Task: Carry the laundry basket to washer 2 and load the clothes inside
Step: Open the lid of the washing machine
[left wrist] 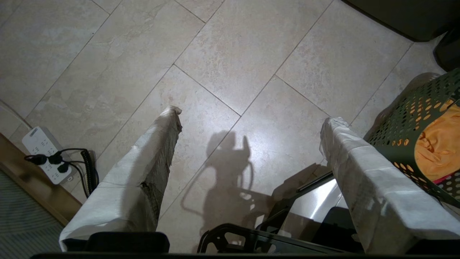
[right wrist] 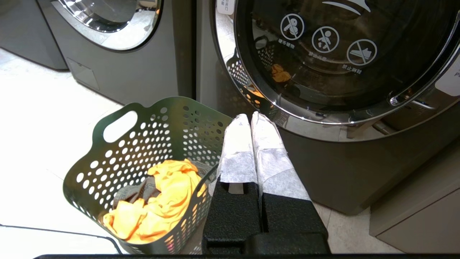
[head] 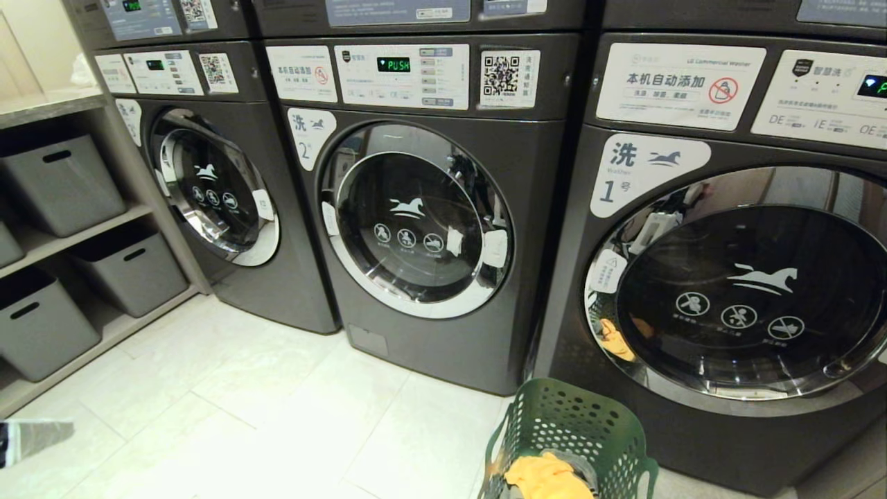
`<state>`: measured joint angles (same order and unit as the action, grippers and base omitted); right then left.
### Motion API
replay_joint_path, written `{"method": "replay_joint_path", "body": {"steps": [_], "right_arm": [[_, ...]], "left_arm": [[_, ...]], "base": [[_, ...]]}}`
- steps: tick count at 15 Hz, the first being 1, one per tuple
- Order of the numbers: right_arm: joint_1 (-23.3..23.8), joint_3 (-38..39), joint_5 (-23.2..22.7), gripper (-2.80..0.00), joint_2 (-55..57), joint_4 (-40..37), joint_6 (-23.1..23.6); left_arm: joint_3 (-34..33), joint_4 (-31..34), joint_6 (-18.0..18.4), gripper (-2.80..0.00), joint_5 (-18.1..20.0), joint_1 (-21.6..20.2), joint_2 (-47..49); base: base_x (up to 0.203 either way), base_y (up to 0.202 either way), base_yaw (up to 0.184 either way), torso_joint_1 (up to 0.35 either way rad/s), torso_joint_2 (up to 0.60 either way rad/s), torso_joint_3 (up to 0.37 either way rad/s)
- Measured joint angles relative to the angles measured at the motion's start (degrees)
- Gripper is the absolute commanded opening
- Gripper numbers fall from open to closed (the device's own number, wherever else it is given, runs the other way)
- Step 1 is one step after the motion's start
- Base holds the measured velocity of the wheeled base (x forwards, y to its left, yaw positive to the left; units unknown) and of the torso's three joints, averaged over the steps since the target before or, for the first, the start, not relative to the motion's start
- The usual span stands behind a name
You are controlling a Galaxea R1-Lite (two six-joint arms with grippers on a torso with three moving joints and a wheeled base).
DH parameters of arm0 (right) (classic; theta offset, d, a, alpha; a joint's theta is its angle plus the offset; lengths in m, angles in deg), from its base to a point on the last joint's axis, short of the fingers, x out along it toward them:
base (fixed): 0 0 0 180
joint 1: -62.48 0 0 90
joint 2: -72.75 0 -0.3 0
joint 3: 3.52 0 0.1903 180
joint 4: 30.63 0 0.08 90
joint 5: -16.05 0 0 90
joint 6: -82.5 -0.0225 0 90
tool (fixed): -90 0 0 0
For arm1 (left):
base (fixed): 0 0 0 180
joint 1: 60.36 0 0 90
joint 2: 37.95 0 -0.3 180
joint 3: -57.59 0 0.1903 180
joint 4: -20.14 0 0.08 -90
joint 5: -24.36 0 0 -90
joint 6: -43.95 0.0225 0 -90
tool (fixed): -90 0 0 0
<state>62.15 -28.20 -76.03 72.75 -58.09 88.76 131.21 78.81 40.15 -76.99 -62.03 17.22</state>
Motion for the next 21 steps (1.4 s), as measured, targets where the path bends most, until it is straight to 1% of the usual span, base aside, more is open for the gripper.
{"method": "replay_joint_path", "body": {"steps": [2, 15, 18, 21], "right_arm": [[0.0, 0.0, 0.0, -2.80, 0.0, 0.0, 0.0], [0.0, 0.0, 0.0, -2.80, 0.0, 0.0, 0.1], [0.0, 0.0, 0.0, -2.80, 0.0, 0.0, -0.1], [0.0, -0.1, 0.0, -2.80, 0.0, 0.0, -0.1]], "left_arm": [[-0.1, 0.0, 0.0, 0.00, 0.0, 0.1, 0.0], [-0.1, -0.2, 0.0, 0.00, 0.0, 0.6, 0.0], [0.0, -1.1, -0.3, 0.00, 0.4, 0.5, 0.0], [0.3, -4.4, 0.3, 0.00, 0.4, 0.6, 0.3]], "base": [[0.002, 0.005, -0.110, 0.000, 0.00, 0.002], [0.000, 0.008, -0.173, 0.002, 0.00, 0.003], [-0.001, 0.001, -0.026, 0.001, 0.00, 0.001], [0.000, 0.000, 0.000, 0.000, 0.00, 0.000]]}}
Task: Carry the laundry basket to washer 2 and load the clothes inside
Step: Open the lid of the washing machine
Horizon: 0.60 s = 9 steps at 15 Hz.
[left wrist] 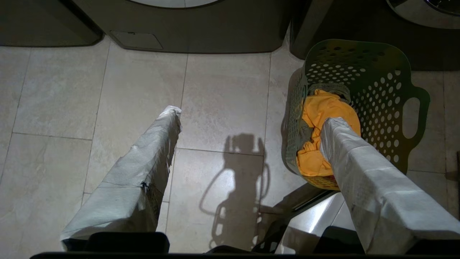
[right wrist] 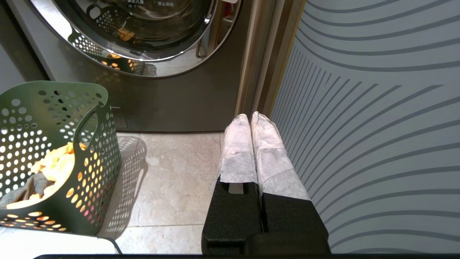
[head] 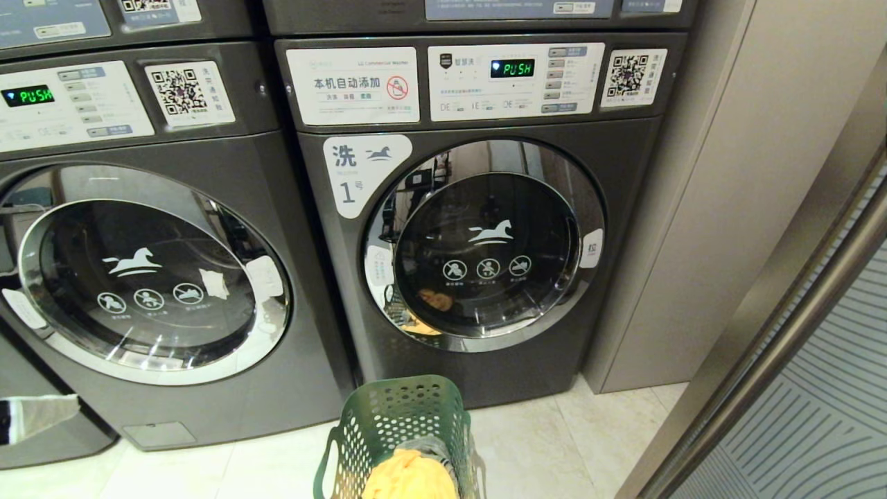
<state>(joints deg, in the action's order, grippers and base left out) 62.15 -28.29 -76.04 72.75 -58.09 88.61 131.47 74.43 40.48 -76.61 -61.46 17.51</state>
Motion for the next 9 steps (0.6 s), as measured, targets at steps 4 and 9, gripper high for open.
{"method": "replay_joint_path", "body": {"steps": [4, 9], "right_arm": [[0.0, 0.0, 0.0, -2.80, 0.0, 0.0, 0.0], [0.0, 0.0, 0.0, -2.80, 0.0, 0.0, 0.0]], "left_arm": [[0.5, -1.8, -0.1, 0.00, -0.1, -0.3, 3.1], [2.0, -12.1, -3.6, 0.00, -0.4, -3.7, 18.4]], "base": [[0.000, 0.000, 0.000, 0.000, 0.00, 0.000], [0.000, 0.000, 0.000, 0.000, 0.00, 0.000]]}}
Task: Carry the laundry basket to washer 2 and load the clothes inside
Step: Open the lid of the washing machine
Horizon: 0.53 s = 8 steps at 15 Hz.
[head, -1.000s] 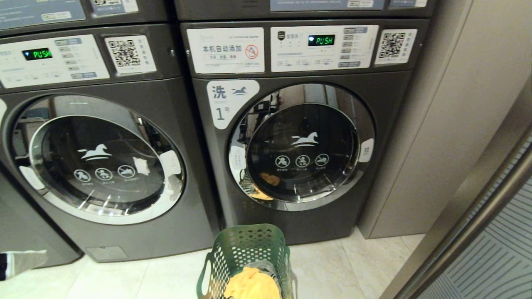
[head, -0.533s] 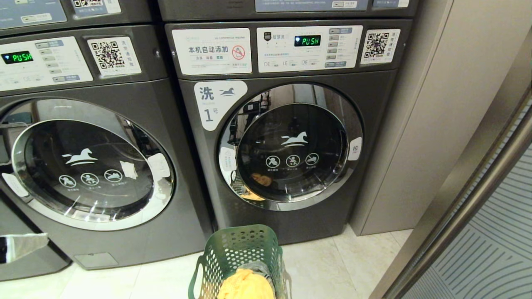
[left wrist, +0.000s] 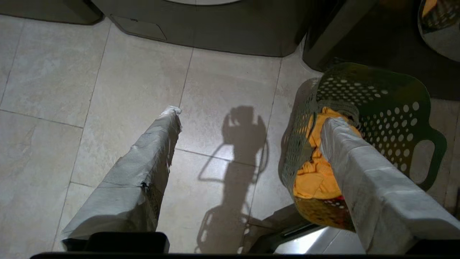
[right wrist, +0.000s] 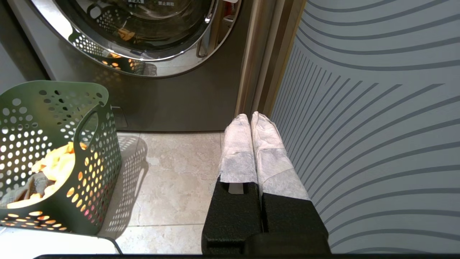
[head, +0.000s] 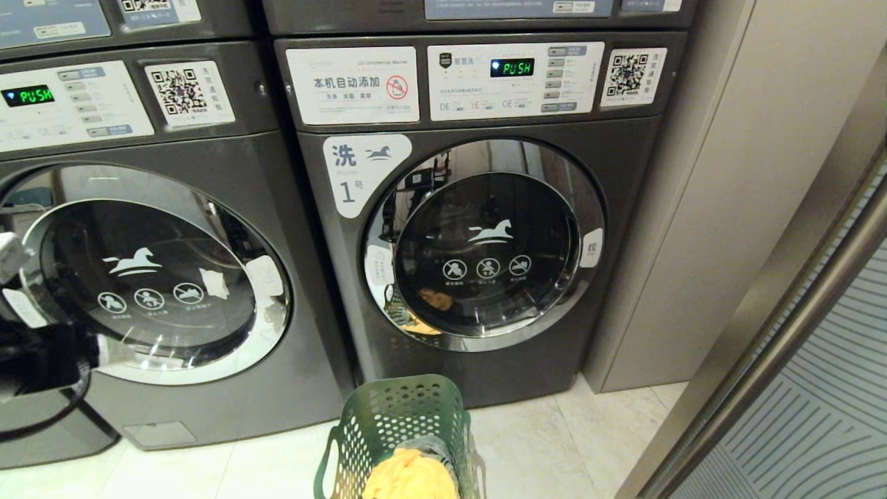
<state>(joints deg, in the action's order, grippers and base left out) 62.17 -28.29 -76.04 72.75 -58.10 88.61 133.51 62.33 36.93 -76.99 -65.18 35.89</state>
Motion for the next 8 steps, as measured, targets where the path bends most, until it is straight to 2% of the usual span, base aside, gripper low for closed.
{"method": "replay_joint_path", "body": {"steps": [2, 5, 6, 8], "right_arm": [[0.0, 0.0, 0.0, -2.80, 0.0, 0.0, 0.0], [0.0, 0.0, 0.0, -2.80, 0.0, 0.0, 0.0], [0.0, 0.0, 0.0, -2.80, 0.0, 0.0, 0.0], [0.0, 0.0, 0.0, -2.80, 0.0, 0.0, 0.0]], "left_arm": [[0.6, -8.1, -0.5, 0.00, 0.7, -1.2, 7.0], [2.9, -17.5, 0.5, 0.00, 4.5, -3.6, 19.4], [4.5, -18.5, 2.1, 0.00, 6.4, -4.7, 23.2], [10.0, -16.4, 5.8, 0.00, 8.9, -6.6, 29.8]], "base": [[0.000, 0.000, 0.000, 0.000, 0.00, 0.000], [0.000, 0.000, 0.000, 0.000, 0.00, 0.000], [0.000, 0.000, 0.000, 0.000, 0.00, 0.000], [0.000, 0.000, 0.000, 0.000, 0.00, 0.000]]}}
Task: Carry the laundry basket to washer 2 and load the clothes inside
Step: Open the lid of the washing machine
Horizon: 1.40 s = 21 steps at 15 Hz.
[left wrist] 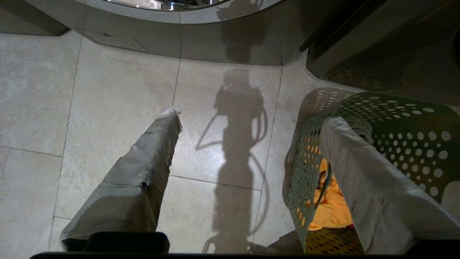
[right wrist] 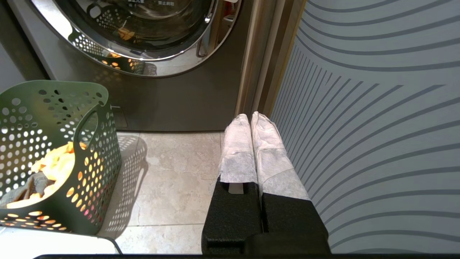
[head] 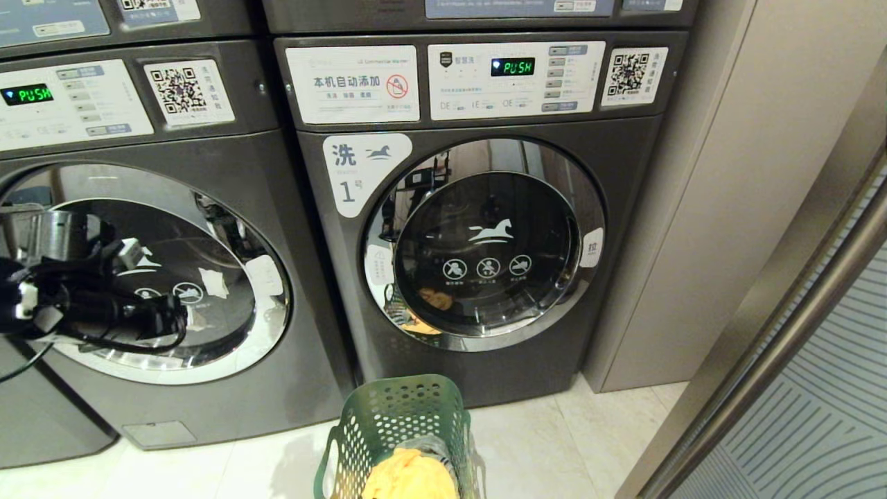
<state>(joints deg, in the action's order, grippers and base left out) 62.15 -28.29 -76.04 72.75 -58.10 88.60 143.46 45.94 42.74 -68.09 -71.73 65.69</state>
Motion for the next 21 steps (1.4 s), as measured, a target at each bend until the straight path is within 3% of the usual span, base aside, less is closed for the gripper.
{"method": "replay_joint_path", "body": {"steps": [2, 4, 6, 10, 13, 15, 18, 21], "right_arm": [[0.0, 0.0, 0.0, -2.80, 0.0, 0.0, 0.0], [0.0, 0.0, 0.0, -2.80, 0.0, 0.0, 0.0], [0.0, 0.0, 0.0, -2.80, 0.0, 0.0, 0.0], [0.0, 0.0, 0.0, -2.80, 0.0, 0.0, 0.0], [0.0, 0.0, 0.0, -2.80, 0.0, 0.0, 0.0], [0.0, 0.0, 0.0, -2.80, 0.0, 0.0, 0.0], [0.0, 0.0, 0.0, -2.80, 0.0, 0.0, 0.0], [0.0, 0.0, 0.0, -2.80, 0.0, 0.0, 0.0]], "left_arm": [[5.7, 4.1, 2.4, 0.00, 1.9, -1.2, 5.6], [8.4, 2.5, 3.2, 0.00, 5.0, -1.9, 9.6], [8.9, -4.7, 3.3, 0.00, 11.6, -2.9, 12.7], [9.3, -23.0, 3.6, 0.00, 29.0, -6.5, 19.6], [9.8, -35.4, 3.9, 0.00, 36.6, -7.3, 24.4], [10.0, -41.0, 5.9, 0.00, 37.9, -7.0, 26.9], [10.0, -45.1, 13.0, 0.00, 38.1, -6.8, 29.7], [10.1, -49.4, 13.9, 0.00, 36.9, -6.5, 31.7]], "base": [[0.000, 0.000, 0.000, 0.000, 0.00, 0.000], [0.000, 0.000, 0.000, 0.000, 0.00, 0.000], [0.000, 0.000, 0.000, 0.000, 0.00, 0.000], [0.000, 0.000, 0.000, 0.000, 0.00, 0.000], [0.000, 0.000, 0.000, 0.000, 0.00, 0.000], [0.000, 0.000, 0.000, 0.000, 0.00, 0.000], [0.000, 0.000, 0.000, 0.000, 0.00, 0.000], [0.000, 0.000, 0.000, 0.000, 0.00, 0.000]]}}
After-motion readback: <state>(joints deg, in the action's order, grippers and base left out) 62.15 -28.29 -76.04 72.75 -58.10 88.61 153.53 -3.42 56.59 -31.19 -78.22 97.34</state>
